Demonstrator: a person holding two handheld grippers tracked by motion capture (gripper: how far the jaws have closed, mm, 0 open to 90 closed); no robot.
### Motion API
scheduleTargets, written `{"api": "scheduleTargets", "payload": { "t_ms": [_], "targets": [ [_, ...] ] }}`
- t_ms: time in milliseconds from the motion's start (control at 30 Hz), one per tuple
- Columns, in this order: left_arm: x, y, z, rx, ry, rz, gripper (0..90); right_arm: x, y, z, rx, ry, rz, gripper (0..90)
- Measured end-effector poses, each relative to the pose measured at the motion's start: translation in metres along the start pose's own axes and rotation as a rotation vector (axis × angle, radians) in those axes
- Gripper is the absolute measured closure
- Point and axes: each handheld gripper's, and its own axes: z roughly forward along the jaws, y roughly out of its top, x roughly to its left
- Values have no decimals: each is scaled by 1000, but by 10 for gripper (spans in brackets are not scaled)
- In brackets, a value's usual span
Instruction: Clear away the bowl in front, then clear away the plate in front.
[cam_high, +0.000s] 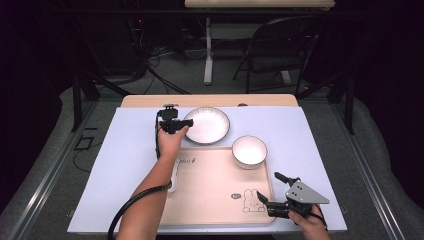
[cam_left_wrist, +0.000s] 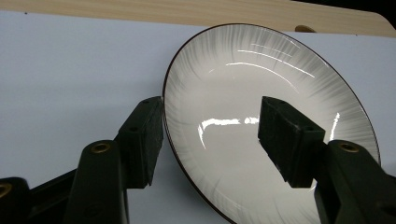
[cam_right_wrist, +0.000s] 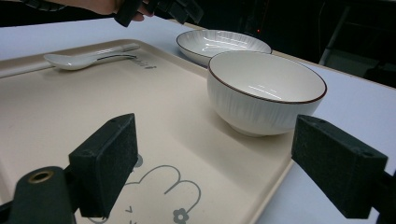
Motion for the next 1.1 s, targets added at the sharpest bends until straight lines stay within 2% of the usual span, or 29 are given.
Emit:
{"api": "scheduleTargets", "payload": {
  "t_ms": [633,800,1100],
  "targets": [
    [7,-4,22,62,-20,-81,410,0,0,0,0,2,1,139],
    [10,-6,27,71,-38,-118,416,0,0,0,2,1,4,139],
    [10,-7,33,97,-36,-134,464,0,0,-1,1,0,3,139]
  ]
}}
